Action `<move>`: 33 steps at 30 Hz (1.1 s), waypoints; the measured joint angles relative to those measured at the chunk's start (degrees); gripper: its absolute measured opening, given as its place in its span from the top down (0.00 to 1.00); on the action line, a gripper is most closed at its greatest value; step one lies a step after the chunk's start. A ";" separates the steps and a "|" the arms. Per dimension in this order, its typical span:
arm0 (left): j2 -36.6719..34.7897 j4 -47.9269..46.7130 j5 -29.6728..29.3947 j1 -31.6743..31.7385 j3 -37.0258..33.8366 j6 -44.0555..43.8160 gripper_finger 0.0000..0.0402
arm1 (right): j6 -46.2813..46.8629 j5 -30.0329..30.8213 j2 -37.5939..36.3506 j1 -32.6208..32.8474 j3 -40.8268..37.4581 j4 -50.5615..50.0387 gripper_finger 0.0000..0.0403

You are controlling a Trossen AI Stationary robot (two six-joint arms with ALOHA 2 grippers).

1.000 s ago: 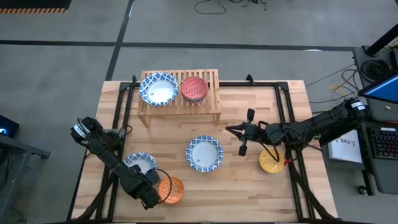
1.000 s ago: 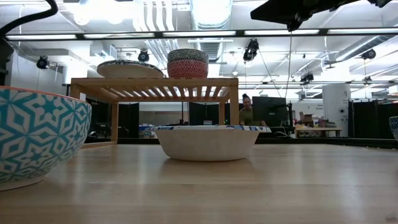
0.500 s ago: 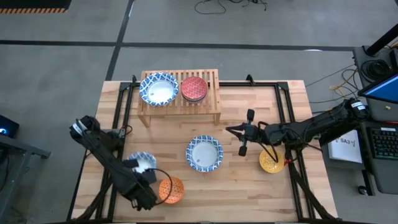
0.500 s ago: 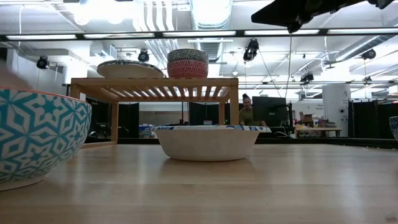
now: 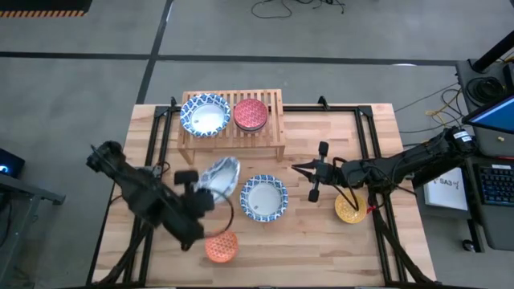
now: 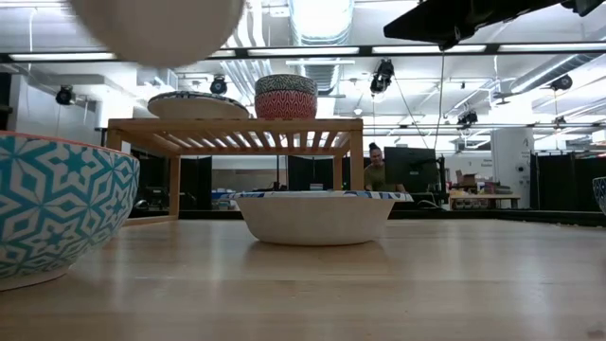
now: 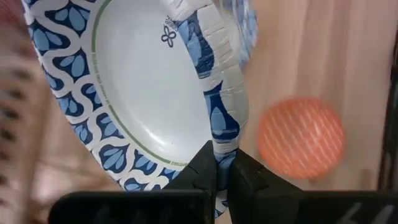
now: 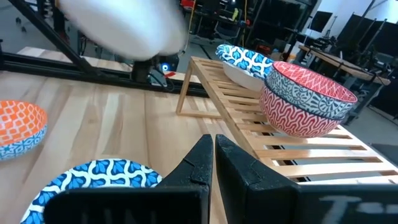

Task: Place and stack bowls onto a shelf
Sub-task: Stack the white pattern bowl on top of the other white pattern bowl on the shelf

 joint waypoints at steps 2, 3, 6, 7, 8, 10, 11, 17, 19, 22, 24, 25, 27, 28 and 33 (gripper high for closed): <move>-0.62 0.22 -1.94 3.30 3.21 4.94 1.00 | -0.56 -0.01 0.00 0.00 -0.01 0.00 0.98; -1.07 0.12 -2.66 5.30 4.30 7.34 1.00 | -0.66 -0.02 0.00 0.00 0.00 0.01 0.98; -2.40 0.04 -3.39 11.81 6.52 12.87 1.00 | -0.69 -0.04 0.00 0.00 -0.02 -0.01 0.98; -2.90 0.00 -3.40 14.21 6.96 14.27 1.00 | -0.75 -0.05 0.00 0.00 -0.02 -0.02 0.98; -3.42 0.00 -3.38 16.43 7.26 15.44 1.00 | -0.95 -0.07 0.00 0.00 -0.02 0.02 0.98; -4.37 0.00 -3.37 21.29 7.55 18.39 1.00 | -1.38 -0.09 0.00 0.00 -0.02 0.02 0.98; -4.78 0.00 -3.39 23.61 7.59 19.87 1.00 | -1.65 -0.09 0.00 0.00 -0.02 0.02 0.98; -6.57 -0.04 -3.63 38.50 6.76 25.33 1.00 | -3.63 -0.09 0.00 -0.01 -0.02 -0.01 0.98; -6.53 -0.02 -3.56 43.17 6.41 26.46 1.00 | -3.95 -0.09 0.00 -0.02 -0.02 -0.32 0.98; -5.98 -0.04 0.09 49.36 6.34 28.62 1.00 | -3.95 -0.11 0.00 -0.02 -0.02 -1.57 0.98; -5.34 0.01 3.72 52.38 6.23 28.66 1.00 | -3.77 -0.11 0.00 -0.02 -0.02 -1.97 0.98; -5.07 0.00 4.98 53.48 6.00 28.40 1.00 | -3.69 -0.11 0.00 -0.02 -0.02 -1.99 0.98; -4.80 0.04 5.86 54.98 5.36 28.03 1.00 | -3.56 -0.11 0.00 -0.02 -0.02 -1.99 0.98; -4.78 -0.01 5.86 55.56 4.98 27.82 1.00 | -3.56 -0.11 0.00 0.00 -0.02 -2.08 0.98; -4.74 0.02 5.88 56.51 2.56 26.26 1.00 | -3.56 -0.11 0.00 0.00 -0.02 -3.28 0.98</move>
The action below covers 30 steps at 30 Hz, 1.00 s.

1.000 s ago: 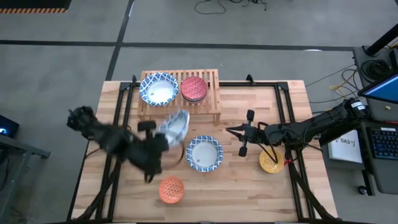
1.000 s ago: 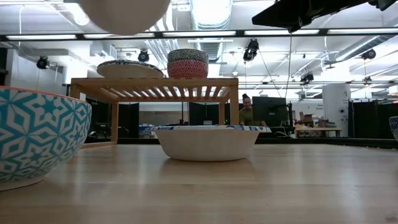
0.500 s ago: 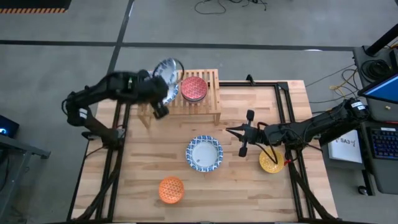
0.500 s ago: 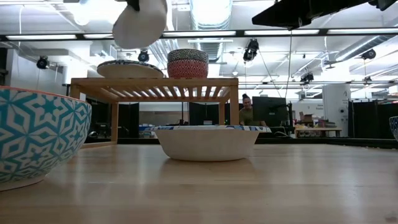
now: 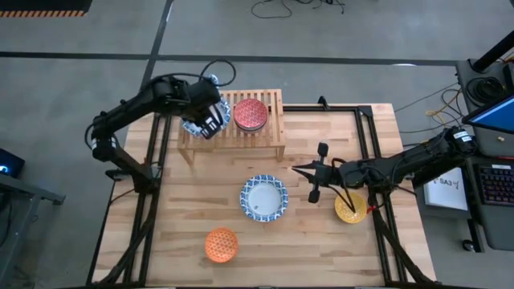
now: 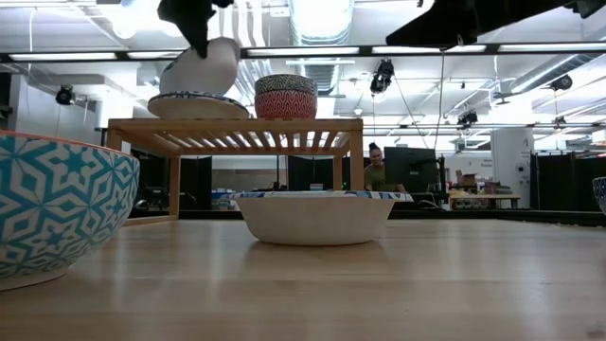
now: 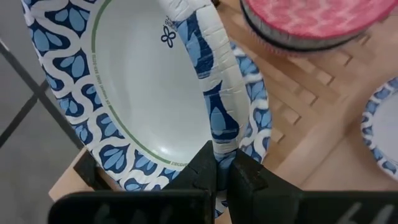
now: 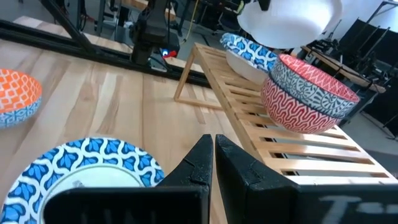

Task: Place and stack bowls onto a shelf
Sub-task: Stack the white pattern bowl on top of the other white pattern bowl on the shelf

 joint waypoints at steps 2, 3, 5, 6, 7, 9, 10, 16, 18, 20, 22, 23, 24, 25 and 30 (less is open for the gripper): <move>0.00 0.00 0.02 -0.04 -1.33 -0.49 1.00 | 0.00 0.00 0.00 0.00 0.00 -0.08 0.98; 0.00 -0.02 0.02 -0.04 -1.95 -0.58 1.00 | 0.00 0.00 0.00 0.00 0.00 -0.05 0.98; 0.00 -0.01 0.02 -0.04 -3.35 -0.67 1.00 | 0.00 0.00 0.00 0.00 0.00 -0.05 0.98; 0.00 0.00 0.02 -0.04 -4.07 -0.85 1.00 | -0.02 0.00 0.00 0.00 0.00 -0.07 0.98; 0.00 -0.02 0.02 -0.03 -4.78 -1.07 1.00 | 0.00 0.01 0.00 0.00 0.00 -0.05 0.98; 0.02 0.00 0.02 -0.04 -5.97 -1.08 1.00 | 0.00 0.02 0.00 0.00 0.00 0.02 0.98; 0.02 -0.01 0.02 -0.04 -6.49 -1.08 1.00 | 0.00 0.01 0.00 0.00 0.00 0.00 0.98; 0.02 -0.01 0.02 -0.07 -8.84 -1.21 0.97 | 0.04 0.02 0.00 0.00 0.00 0.02 0.98; 0.02 0.00 0.02 -0.07 -8.93 -1.21 0.95 | 0.07 0.02 0.00 0.00 0.00 0.04 0.98; 0.02 -0.01 0.02 -0.07 -8.79 -1.22 0.92 | 0.07 0.02 0.00 0.00 0.00 0.02 0.98; 0.02 -0.02 0.00 -0.07 -8.61 -1.21 0.89 | 0.07 0.02 0.00 0.00 0.00 0.04 0.98; 0.02 0.00 0.01 -0.09 -8.56 -1.15 0.88 | 0.07 0.02 0.00 -0.02 0.00 0.04 0.98; 0.02 0.02 0.00 -0.09 -8.52 -1.09 0.87 | 0.09 0.02 0.00 -0.02 0.00 0.02 0.98; 0.02 0.00 0.02 -0.10 -8.52 -1.08 0.85 | 0.07 0.02 0.00 -0.02 0.00 0.02 0.98; 0.02 0.00 0.02 -0.11 -8.52 -0.16 0.77 | 0.07 0.02 0.00 -0.02 0.00 0.04 0.98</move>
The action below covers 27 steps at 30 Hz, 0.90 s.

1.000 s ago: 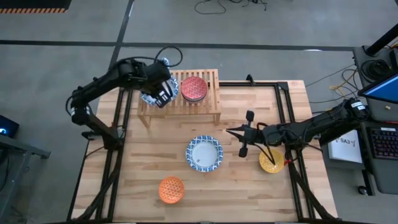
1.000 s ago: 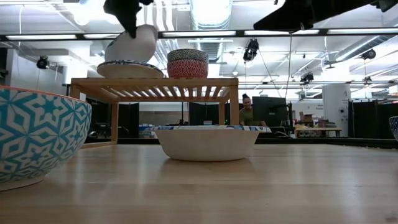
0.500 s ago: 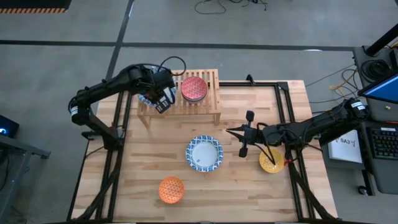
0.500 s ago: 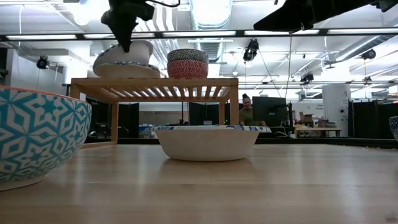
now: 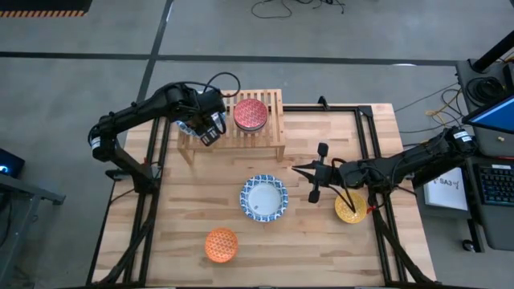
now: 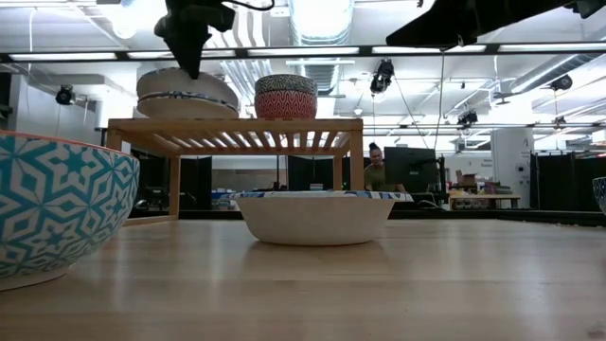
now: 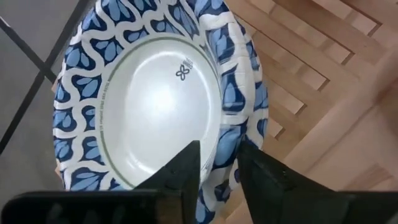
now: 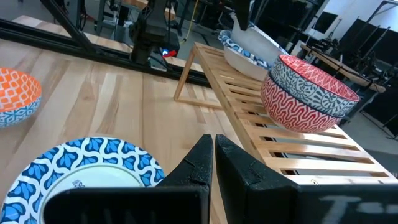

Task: Place and stack bowls onto a shelf
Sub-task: Stack the white pattern bowl on top of the other white pattern bowl on the shelf, then stack the yellow pattern bowl on top of the red pattern bowl on the shelf

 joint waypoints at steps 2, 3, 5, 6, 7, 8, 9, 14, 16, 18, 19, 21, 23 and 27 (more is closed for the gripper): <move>0.00 0.00 0.00 -0.02 0.00 0.35 0.74 | 0.00 0.00 0.00 0.00 0.00 0.00 0.98; 0.00 0.00 0.00 -0.05 0.00 0.49 0.73 | 0.00 0.00 0.00 0.00 0.00 0.00 0.98; 0.00 0.00 0.02 -0.19 0.00 0.69 0.70 | -0.02 0.01 0.00 0.00 0.00 0.00 0.98; 0.00 0.00 0.13 -0.32 0.00 0.91 0.69 | -0.02 0.01 0.00 0.00 0.00 0.00 0.98; 0.00 0.00 0.66 -0.41 0.00 1.11 0.67 | -0.02 0.02 0.00 0.00 0.00 0.00 0.98; 0.00 0.00 1.64 -0.50 0.00 1.30 0.66 | -0.02 0.02 0.00 0.00 0.00 -0.02 0.98; 0.00 0.00 2.37 -0.63 0.00 1.35 0.64 | -0.02 0.02 0.00 0.00 0.00 0.00 0.98; -0.01 0.02 3.21 -1.20 0.00 1.28 0.56 | -0.03 0.04 0.00 0.00 0.00 -0.02 0.98; -0.18 0.02 3.19 -1.59 0.00 1.17 0.53 | -0.03 0.04 0.00 0.00 0.00 -0.08 0.98; -0.58 0.00 3.17 -2.39 0.00 1.35 0.52 | -0.04 0.04 0.00 0.00 0.00 -0.17 0.98; -0.92 0.00 3.15 -2.95 0.00 1.66 0.52 | -0.04 0.04 0.00 0.00 0.00 -0.30 0.98; -1.67 0.37 3.10 -4.25 0.00 2.65 0.53 | -0.02 0.04 0.00 0.00 0.00 -0.78 0.98; -2.70 1.06 2.77 -5.62 0.00 3.87 0.54 | -0.04 0.04 0.00 0.00 0.00 -1.34 0.98; -5.81 3.06 2.45 -8.07 -0.94 6.02 0.57 | -0.04 0.04 0.00 0.00 0.00 -1.36 0.98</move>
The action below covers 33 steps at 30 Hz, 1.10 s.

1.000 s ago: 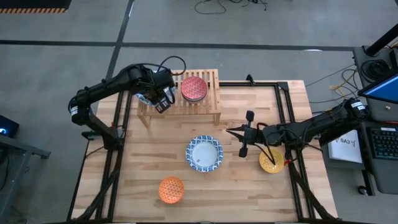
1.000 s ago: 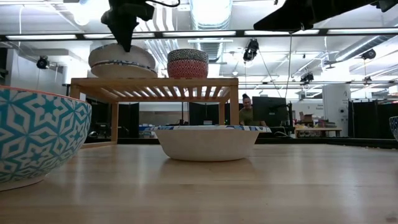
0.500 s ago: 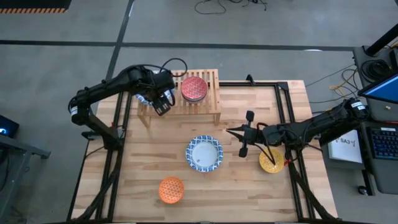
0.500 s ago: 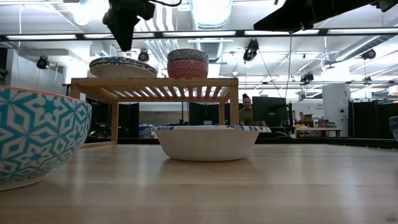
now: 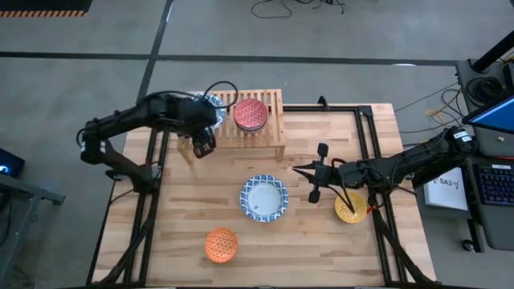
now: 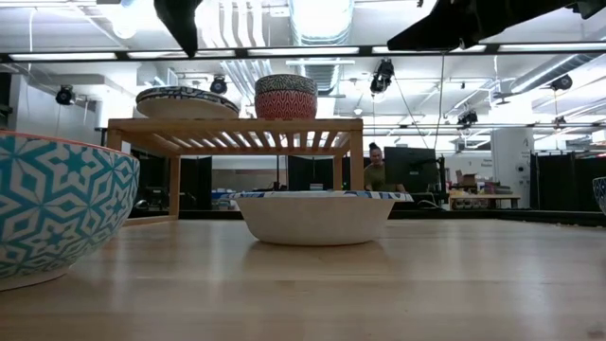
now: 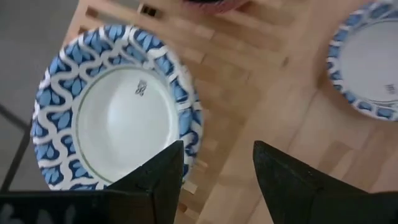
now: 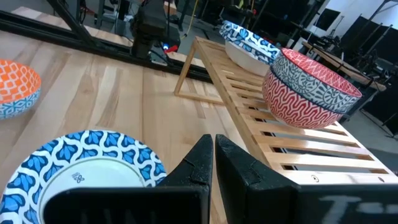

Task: Place and stack bowls onto a shelf
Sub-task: Stack the yellow pattern bowl on top of the red pattern bowl on the shelf

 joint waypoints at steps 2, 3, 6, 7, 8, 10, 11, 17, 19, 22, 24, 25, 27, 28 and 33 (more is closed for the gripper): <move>-2.23 3.05 -0.01 -1.23 -1.72 0.62 0.58 | 0.00 0.00 0.00 0.00 0.00 0.00 0.98; -3.58 5.50 -0.02 -1.84 -3.21 1.04 0.59 | -0.02 0.00 0.00 0.00 0.00 0.00 0.98; -8.36 15.28 0.02 -3.65 -9.76 1.54 0.61 | -0.02 -0.01 0.00 0.00 0.00 0.02 0.98; -10.04 19.26 0.03 -4.32 -12.49 1.46 0.61 | -0.02 -0.02 0.00 -0.01 0.00 0.02 0.98; -11.72 23.17 0.02 -5.16 -15.37 1.05 0.62 | -0.01 -0.02 0.00 0.00 0.00 0.04 0.98; -14.93 31.49 0.20 -7.31 -21.74 0.08 0.63 | -0.02 -0.02 0.00 0.00 0.00 0.09 0.98; -16.49 35.67 0.78 -8.67 -25.02 -0.52 0.64 | 0.00 0.00 0.00 -0.02 0.00 0.09 0.98; -24.29 60.92 9.45 -17.99 -43.40 -1.86 0.68 | 1.20 0.00 0.00 -0.04 0.00 0.10 0.98; -26.31 66.56 9.61 -21.03 -47.49 -2.58 0.69 | 1.98 0.00 0.00 -0.04 0.00 0.11 0.98; -29.16 72.11 9.56 -25.40 -52.29 -2.52 0.70 | 3.38 0.00 0.00 -0.04 0.00 0.10 0.98; -30.92 75.50 9.45 -27.96 -55.44 -2.06 0.71 | 4.77 -0.01 0.00 -0.04 0.00 0.11 0.98; -31.75 77.24 9.39 -28.97 -56.91 -1.68 0.72 | 5.63 -0.01 0.00 -0.02 0.00 0.11 0.98; -33.48 80.30 9.22 -30.29 -59.69 -0.62 0.73 | 7.31 -0.01 0.00 -0.02 0.00 0.09 0.98; -34.25 81.59 9.04 -30.66 -60.80 0.13 0.73 | 8.30 -0.02 0.00 -0.02 0.00 0.11 0.98; -37.51 85.89 8.88 -30.79 -65.32 4.42 0.77 | 15.59 -0.63 0.00 0.02 0.00 0.11 0.98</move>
